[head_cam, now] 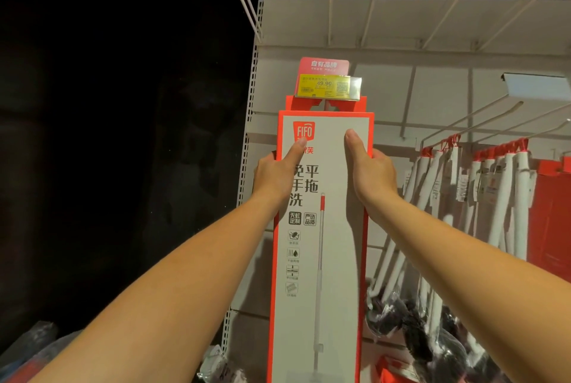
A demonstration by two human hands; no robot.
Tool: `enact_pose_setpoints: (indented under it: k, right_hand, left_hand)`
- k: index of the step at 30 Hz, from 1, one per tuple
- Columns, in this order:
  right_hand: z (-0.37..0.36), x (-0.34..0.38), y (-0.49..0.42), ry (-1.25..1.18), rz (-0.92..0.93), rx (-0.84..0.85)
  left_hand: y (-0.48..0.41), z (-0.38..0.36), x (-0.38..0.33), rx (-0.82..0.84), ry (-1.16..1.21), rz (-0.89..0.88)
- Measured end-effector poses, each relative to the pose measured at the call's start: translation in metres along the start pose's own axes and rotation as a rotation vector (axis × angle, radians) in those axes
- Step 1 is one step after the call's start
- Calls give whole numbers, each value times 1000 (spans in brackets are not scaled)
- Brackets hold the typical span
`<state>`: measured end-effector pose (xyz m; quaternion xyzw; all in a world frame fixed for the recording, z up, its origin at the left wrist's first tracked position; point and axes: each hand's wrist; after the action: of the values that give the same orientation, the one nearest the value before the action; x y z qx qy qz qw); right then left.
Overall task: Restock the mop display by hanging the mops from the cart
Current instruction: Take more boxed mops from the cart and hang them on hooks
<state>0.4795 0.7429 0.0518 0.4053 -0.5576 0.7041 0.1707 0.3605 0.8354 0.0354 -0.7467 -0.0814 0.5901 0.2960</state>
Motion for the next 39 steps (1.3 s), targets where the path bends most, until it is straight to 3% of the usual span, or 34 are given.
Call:
enact_pose_setpoints:
  k: [12, 27, 39]
  right_hand:
    - [-14, -14, -30, 11, 27, -72]
    - [-55, -67, -59, 124, -77, -155]
    - [-82, -101, -92, 180, -89, -177]
  left_hand:
    - [-42, -18, 20, 36, 30, -19]
    - [-96, -37, 82, 39, -39, 21]
    - [-139, -57, 111, 36, 48, 44]
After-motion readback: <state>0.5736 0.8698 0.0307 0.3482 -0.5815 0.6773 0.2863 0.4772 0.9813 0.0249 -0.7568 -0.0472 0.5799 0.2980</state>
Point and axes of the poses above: each hand's wrist, its own y-axis away from the middle knuckle, its own z-axis out of the back of the hand, x = y × z, and after that the axes turned 7 degrees about -x, right-handed
